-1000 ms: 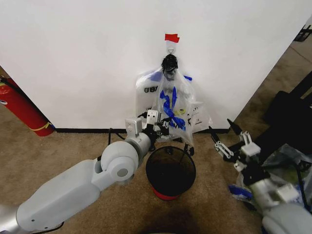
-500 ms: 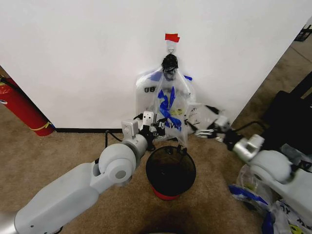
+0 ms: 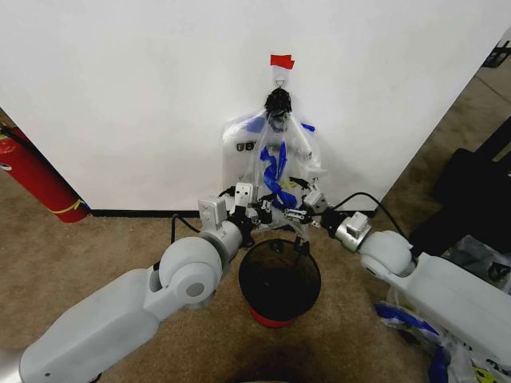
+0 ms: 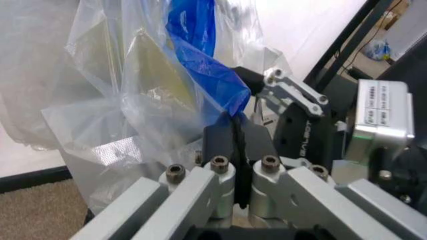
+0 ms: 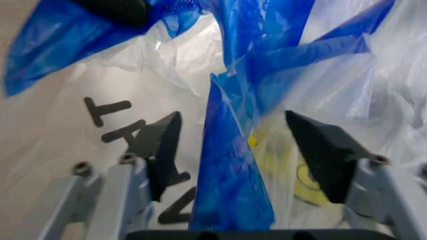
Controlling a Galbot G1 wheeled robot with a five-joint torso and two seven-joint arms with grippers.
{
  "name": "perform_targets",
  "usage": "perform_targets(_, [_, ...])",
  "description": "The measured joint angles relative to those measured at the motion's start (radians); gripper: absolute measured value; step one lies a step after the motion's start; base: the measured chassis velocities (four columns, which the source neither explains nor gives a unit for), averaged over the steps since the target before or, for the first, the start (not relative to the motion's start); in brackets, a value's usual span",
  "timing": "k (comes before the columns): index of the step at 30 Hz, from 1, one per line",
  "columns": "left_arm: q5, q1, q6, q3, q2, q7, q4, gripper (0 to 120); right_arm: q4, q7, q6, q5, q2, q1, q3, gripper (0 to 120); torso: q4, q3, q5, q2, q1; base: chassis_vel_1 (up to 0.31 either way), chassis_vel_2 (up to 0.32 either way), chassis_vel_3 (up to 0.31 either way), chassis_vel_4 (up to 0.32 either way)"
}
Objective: Pick up the garbage bag from the wall and place it over the trash bin.
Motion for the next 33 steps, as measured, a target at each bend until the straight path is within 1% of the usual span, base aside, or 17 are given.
perform_targets(3, [-0.001, 0.001, 0.000, -0.002, 0.001, 0.000, -0.001, 0, -0.003, 0.013, -0.004, -0.007, 0.005, 0.005, -0.003, 45, -0.0001, 0.000, 0.0000, 0.000, 0.000, 0.000, 0.000, 0.000, 0.000])
perform_targets(5, [-0.001, 0.002, 0.000, -0.002, 0.001, 0.000, -0.001, 0, -0.003, 0.016, -0.004, -0.008, 0.005, 0.005, -0.003, 42, -0.0002, 0.000, 0.0001, 0.000, 0.000, 0.000, 0.000, 0.000, 0.000])
perform_targets(8, [0.001, 0.002, -0.001, -0.003, 0.000, 0.000, 0.003, 0, -0.001, 0.027, -0.007, -0.009, 0.005, -0.007, 0.008, 30, -0.0001, 0.000, 0.0001, 0.000, 0.000, 0.000, 0.000, 0.000, 0.000])
perform_targets(10, [0.002, 0.005, -0.003, -0.004, -0.001, 0.000, 0.006, 0, 0.006, 0.039, -0.007, -0.007, 0.005, -0.028, 0.032, 21, 0.0000, 0.000, 0.0001, 0.000, 0.000, 0.000, 0.000, 0.000, 0.000])
perform_targets(13, [0.003, 0.010, -0.005, -0.010, 0.001, 0.000, 0.007, 0, 0.021, 0.053, -0.007, 0.005, 0.002, -0.059, 0.063, 12, -0.0001, 0.000, 0.0002, 0.000, 0.000, 0.000, 0.000, 0.000, 0.000])
perform_targets(14, [0.003, 0.015, -0.007, -0.015, 0.003, 0.000, 0.007, 0, 0.030, 0.061, -0.007, 0.013, 0.001, -0.080, 0.085, 5, -0.0002, 0.000, 0.0002, 0.000, 0.000, 0.000, 0.000, 0.000, 0.000])
perform_targets(15, [0.003, 0.015, -0.007, -0.015, 0.003, 0.000, 0.007, 0, 0.030, 0.061, -0.007, 0.013, 0.001, -0.080, 0.085, 5, -0.0002, 0.000, 0.0002, 0.000, 0.000, 0.000, 0.000, 0.000, 0.000])
perform_targets(16, [0.004, 0.020, -0.009, -0.021, 0.006, 0.000, 0.007, 0, 0.046, 0.070, -0.007, 0.025, 0.000, -0.114, 0.118, 0, 0.0000, 0.000, 0.0002, 0.000, 0.000, 0.000, 0.000, 0.000, 0.000])
perform_targets(18, [0.010, 0.036, -0.019, -0.040, 0.014, 0.004, 0.006, 0, 0.089, 0.077, -0.007, 0.058, 0.002, -0.203, 0.206, 0, 0.0001, 0.000, 0.0002, 0.000, 0.000, 0.000, 0.000, 0.000, 0.000])
perform_targets(19, [0.015, 0.046, -0.028, -0.055, 0.017, 0.008, 0.004, 0, 0.120, 0.088, 0.000, 0.079, 0.007, -0.266, 0.265, 0, -0.0003, 0.000, 0.0000, 0.000, 0.000, 0.000, 0.000, 0.000, 0.000])
perform_targets(20, [0.015, 0.046, -0.028, -0.055, 0.017, 0.008, 0.004, 0, 0.120, 0.088, 0.000, 0.079, 0.007, -0.266, 0.265, 0, -0.0003, 0.000, 0.0000, 0.000, 0.000, 0.000, 0.000, 0.000, 0.000])
perform_targets(22, [0.020, 0.066, -0.040, -0.081, 0.024, 0.015, -0.006, 0, 0.157, 0.119, 0.013, 0.107, 0.017, -0.337, 0.320, 0, -0.0003, 0.000, 0.0003, 0.000, 0.000, 0.000, 0.000, 0.000, 0.000])
perform_targets(25, [0.022, 0.123, -0.054, -0.144, 0.042, 0.022, -0.051, 0, 0.235, 0.178, 0.032, 0.152, 0.053, -0.473, 0.442, 0, 0.0002, 0.000, 0.0002, 0.000, 0.000, 0.000, 0.000, 0.000, 0.000])
perform_targets(26, [0.022, 0.123, -0.054, -0.144, 0.042, 0.022, -0.051, 0, 0.235, 0.178, 0.032, 0.152, 0.053, -0.473, 0.442, 0, 0.0002, 0.000, 0.0002, 0.000, 0.000, 0.000, 0.000, 0.000, 0.000])
perform_targets(28, [0.024, 0.173, -0.059, -0.180, 0.055, 0.023, -0.091, 0, 0.286, 0.184, 0.038, 0.162, 0.083, -0.570, 0.538, 0, 0.0002, 0.000, 0.0000, 0.000, 0.000, 0.000, 0.000, 0.000, 0.000])
perform_targets(31, [0.032, 0.255, -0.063, -0.233, 0.079, 0.027, -0.146, 0, 0.340, 0.175, 0.053, 0.157, 0.125, -0.687, 0.622, 0, -0.0004, 0.000, 0.0002, 0.000, 0.000, 0.000, 0.000, 0.000, 0.000])
perform_targets(33, [0.036, 0.326, -0.063, -0.274, 0.093, 0.032, -0.189, 0, 0.373, 0.172, 0.059, 0.141, 0.165, -0.762, 0.671, 0, 0.0002, 0.000, 0.0000, 0.000, 0.000, 0.000, 0.000, 0.000, 0.000])
